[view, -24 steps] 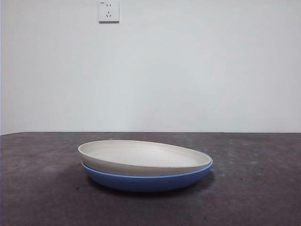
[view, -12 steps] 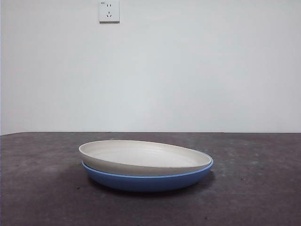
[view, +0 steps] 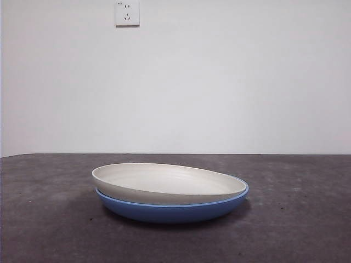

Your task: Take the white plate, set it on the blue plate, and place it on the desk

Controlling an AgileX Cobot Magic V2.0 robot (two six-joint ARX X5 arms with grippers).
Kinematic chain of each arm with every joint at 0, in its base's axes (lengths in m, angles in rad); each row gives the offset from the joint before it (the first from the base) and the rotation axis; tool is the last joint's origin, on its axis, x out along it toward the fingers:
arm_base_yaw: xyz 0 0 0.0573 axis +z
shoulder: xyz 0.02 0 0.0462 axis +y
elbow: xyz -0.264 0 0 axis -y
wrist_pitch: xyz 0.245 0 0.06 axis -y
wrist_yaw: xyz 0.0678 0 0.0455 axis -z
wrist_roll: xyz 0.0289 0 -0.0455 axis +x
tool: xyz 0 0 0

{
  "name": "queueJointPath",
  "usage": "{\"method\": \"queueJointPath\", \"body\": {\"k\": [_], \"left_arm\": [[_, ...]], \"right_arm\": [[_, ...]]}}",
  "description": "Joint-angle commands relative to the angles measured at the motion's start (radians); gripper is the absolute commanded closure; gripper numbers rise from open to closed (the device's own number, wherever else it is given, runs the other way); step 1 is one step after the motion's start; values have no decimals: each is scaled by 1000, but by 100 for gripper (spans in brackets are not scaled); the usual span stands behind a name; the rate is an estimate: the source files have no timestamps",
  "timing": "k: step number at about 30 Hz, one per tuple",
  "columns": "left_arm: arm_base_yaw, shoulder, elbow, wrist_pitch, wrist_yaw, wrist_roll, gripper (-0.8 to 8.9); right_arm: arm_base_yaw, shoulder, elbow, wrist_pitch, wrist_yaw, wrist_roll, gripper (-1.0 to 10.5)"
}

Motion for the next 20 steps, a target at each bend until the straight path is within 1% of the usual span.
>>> {"method": "queueJointPath", "body": {"k": [1,2,3,4,5,7,8,12,14,17,20], "left_arm": [[1,-1,-21,-7,-6,-3,789],[1,-1,-21,-7,-6,-3,789],[1,-1,-21,-7,-6,-3,789],[1,-1,-21,-7,-6,-3,789],[1,-1,-21,-7,-6,-3,789],[1,-1,-21,-7,-6,-3,789],[1,-1,-21,-7,-6,-3,789],[1,-1,-21,-7,-6,-3,789],[1,-1,-21,-7,-6,-3,789],[1,-1,-21,-7,-6,-3,789],[1,-1,-21,-7,-6,-3,789]], "right_arm": [[3,5,16,15,0,-8,927],[-9,5,14,17,0,-10,927],[-23,5,11,20,3,-39,927],[-43,3,-3,53,10,-104,927],[-69,-11,-32,107,8,-135,927],[-117,-48,-129,278,8,-159,927],[-142,-76,-200,391,6,-168,927],[-229,-182,-537,850,7,-165,927],[-266,-229,-689,1009,7,-165,927],[-306,-292,-880,1155,18,-166,927],[-333,-359,-1022,1192,101,-166,927]]}}
